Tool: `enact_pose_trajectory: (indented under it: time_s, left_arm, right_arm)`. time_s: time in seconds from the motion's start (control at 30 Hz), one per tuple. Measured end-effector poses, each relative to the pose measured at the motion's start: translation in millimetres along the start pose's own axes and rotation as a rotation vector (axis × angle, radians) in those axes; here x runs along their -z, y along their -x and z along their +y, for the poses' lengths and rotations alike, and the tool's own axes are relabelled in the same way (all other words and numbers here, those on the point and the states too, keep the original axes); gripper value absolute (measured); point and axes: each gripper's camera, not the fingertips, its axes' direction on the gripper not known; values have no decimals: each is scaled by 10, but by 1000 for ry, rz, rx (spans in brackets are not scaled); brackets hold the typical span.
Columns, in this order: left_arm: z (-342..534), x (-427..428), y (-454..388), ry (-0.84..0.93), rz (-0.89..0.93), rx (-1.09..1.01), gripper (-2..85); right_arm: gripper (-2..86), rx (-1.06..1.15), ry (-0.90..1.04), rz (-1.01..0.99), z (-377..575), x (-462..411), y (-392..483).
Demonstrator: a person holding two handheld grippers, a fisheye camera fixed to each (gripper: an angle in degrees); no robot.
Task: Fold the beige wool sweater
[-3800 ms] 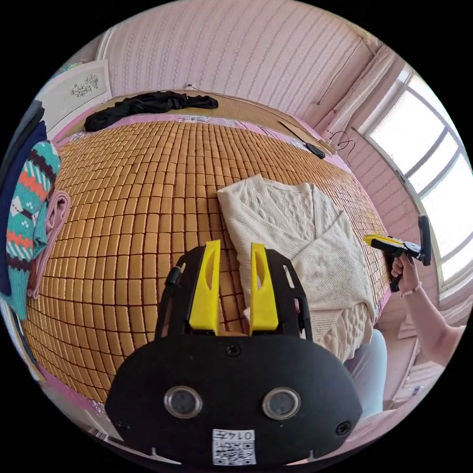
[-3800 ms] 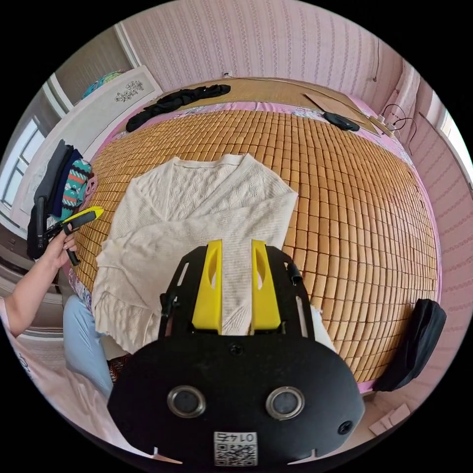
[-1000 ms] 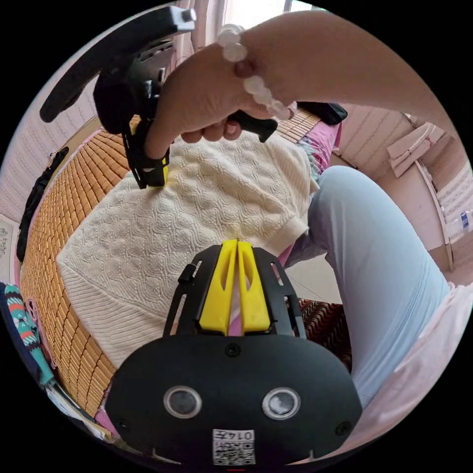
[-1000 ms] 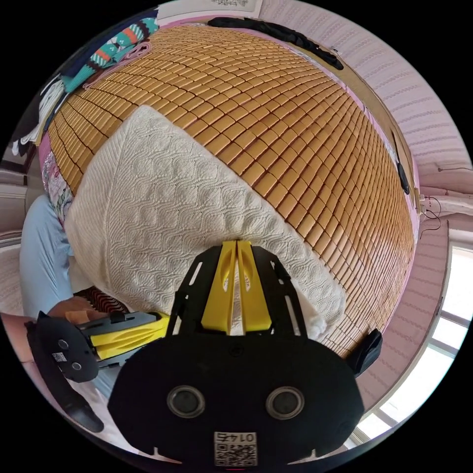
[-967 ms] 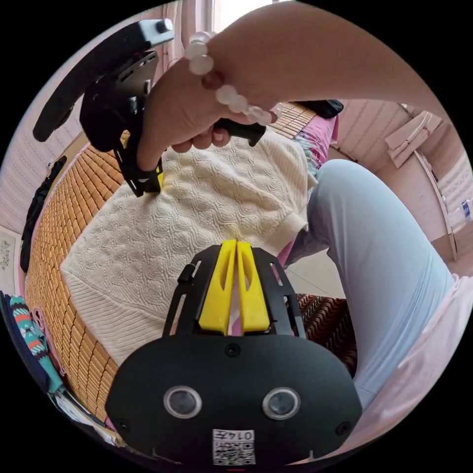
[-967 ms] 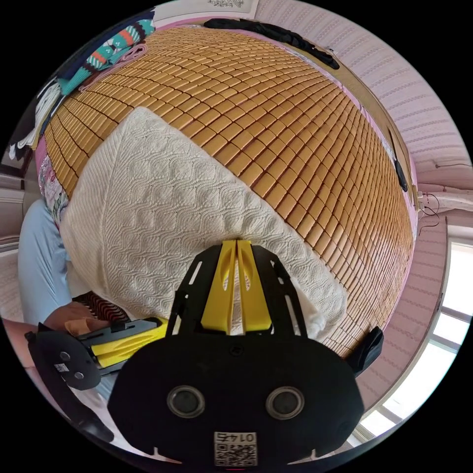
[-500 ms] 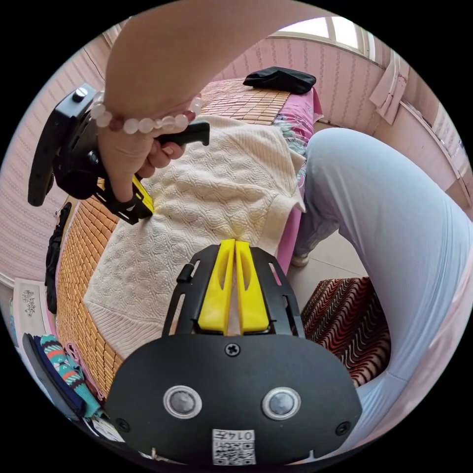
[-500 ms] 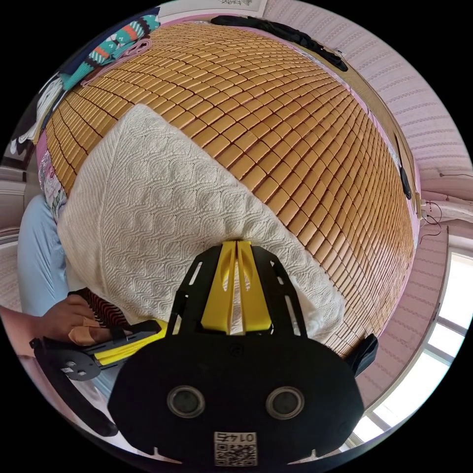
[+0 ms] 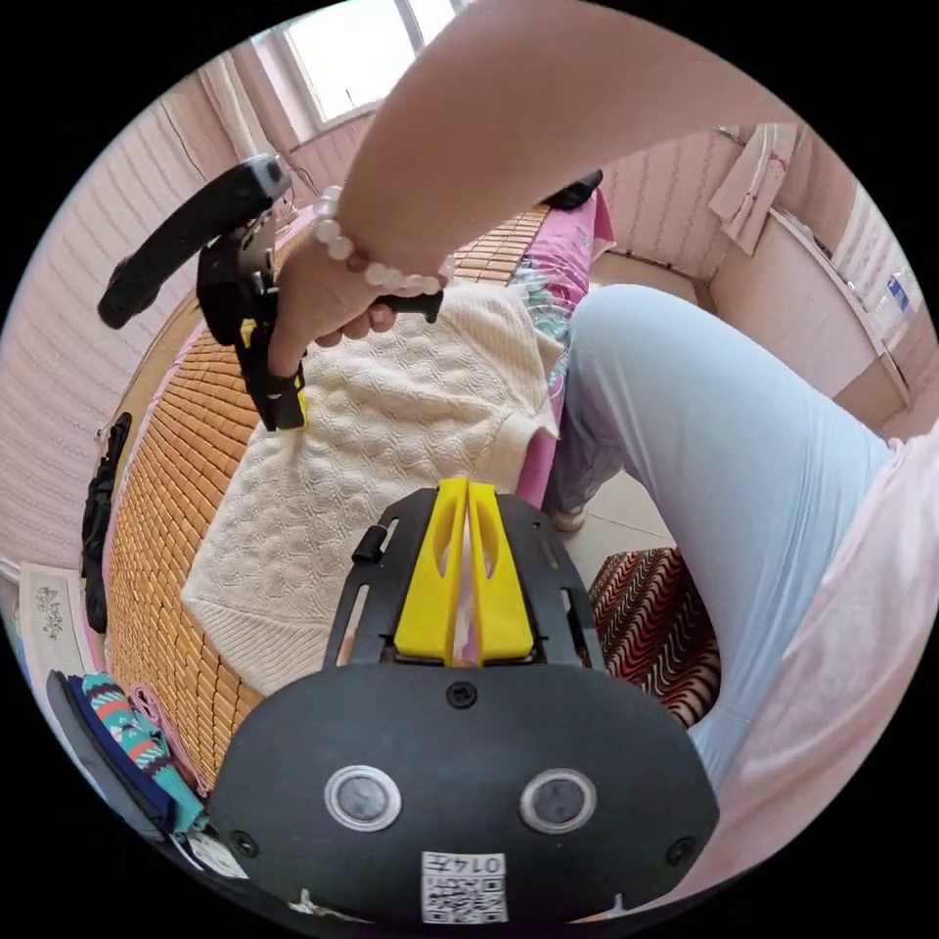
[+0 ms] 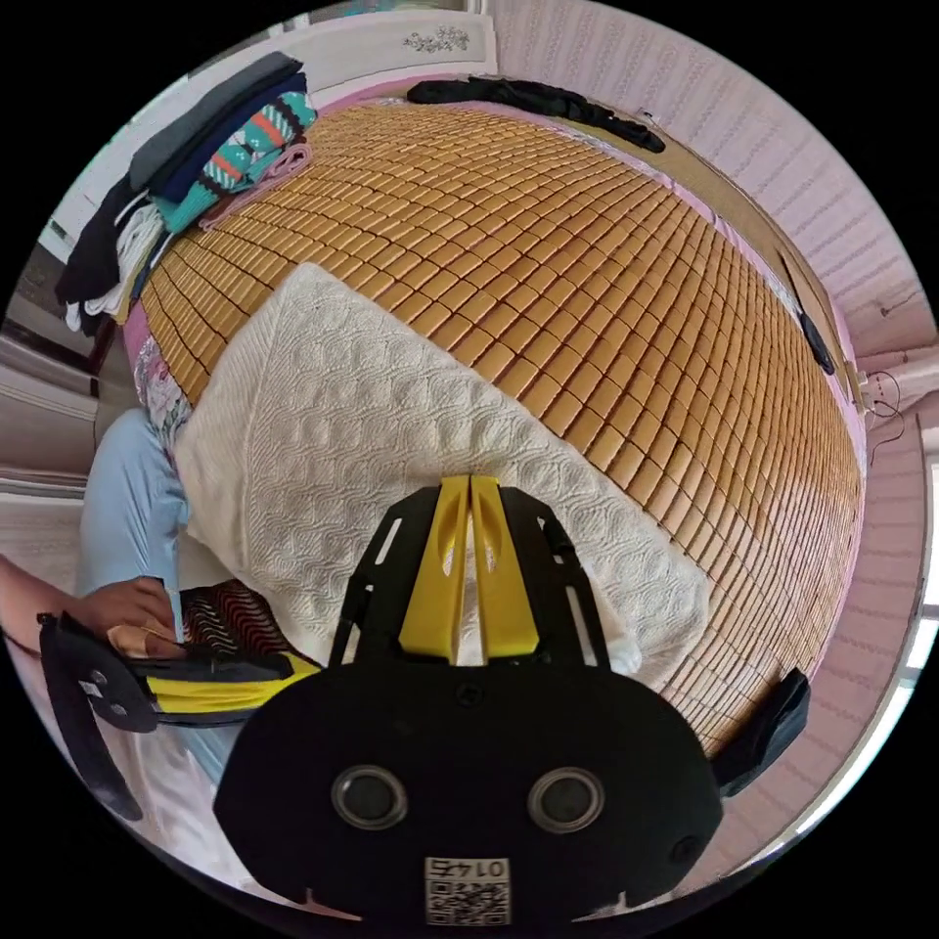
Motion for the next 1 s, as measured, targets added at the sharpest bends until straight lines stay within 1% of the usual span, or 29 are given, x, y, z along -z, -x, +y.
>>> enact_pose_trajectory:
  time_s: [0.07, 0.13, 0.17, 0.2, 0.23, 0.27, 0.33, 0.43, 0.57, 0.7, 0.83, 0.9, 1.0]
  left_arm:
    - [29, 134, -6, -30, -31, 28, -9]
    - [49, 225, 12, -87, -16, 72, -9]
    - [46, 254, 37, -116, 6, 109, -9]
    - [24, 261, 57, -129, 21, 143, -8]
    - [6, 261, 64, -133, 25, 157, -7]
    - [-42, 258, 70, -141, 28, 181, -5]
    - [-135, 251, 63, -154, 34, 195, -1]
    - [-301, 213, 96, -152, 65, 220, 13]
    - [-536, 208, 382, -140, 107, 320, 57]
    - [-852, 249, 735, -120, 71, 327, 71]
    - [-1265, 199, 1028, -81, 25, 285, 67]
    - [-1557, 166, 1205, -93, -15, 273, 63]
    - [-1948, 15, 1398, -60, 3, 274, 70]
  right_arm:
    - [-2, -102, -91, -47, 323, 141, -131]
    - [17, -272, -188, -46, 871, 284, -281]
    - [38, -328, -204, -36, 1026, 304, -320]
    - [81, -433, -224, -14, 1346, 319, -389]
    - [97, -520, -219, -1, 1659, 296, -446]
    - [106, -554, -210, -4, 1806, 272, -472]
    - [112, -628, -168, -72, 2285, 136, -549]
    - [124, -679, -126, -162, 2596, -57, -642]
    - [135, -723, -56, -245, 2701, -319, -775]
    - [90, -728, 27, -370, 2787, -600, -895]
    - [40, -694, -4, -380, 2899, -648, -900]
    - [34, -665, 2, -342, 2903, -645, -852]
    - [29, -611, 23, -262, 2886, -645, -742]
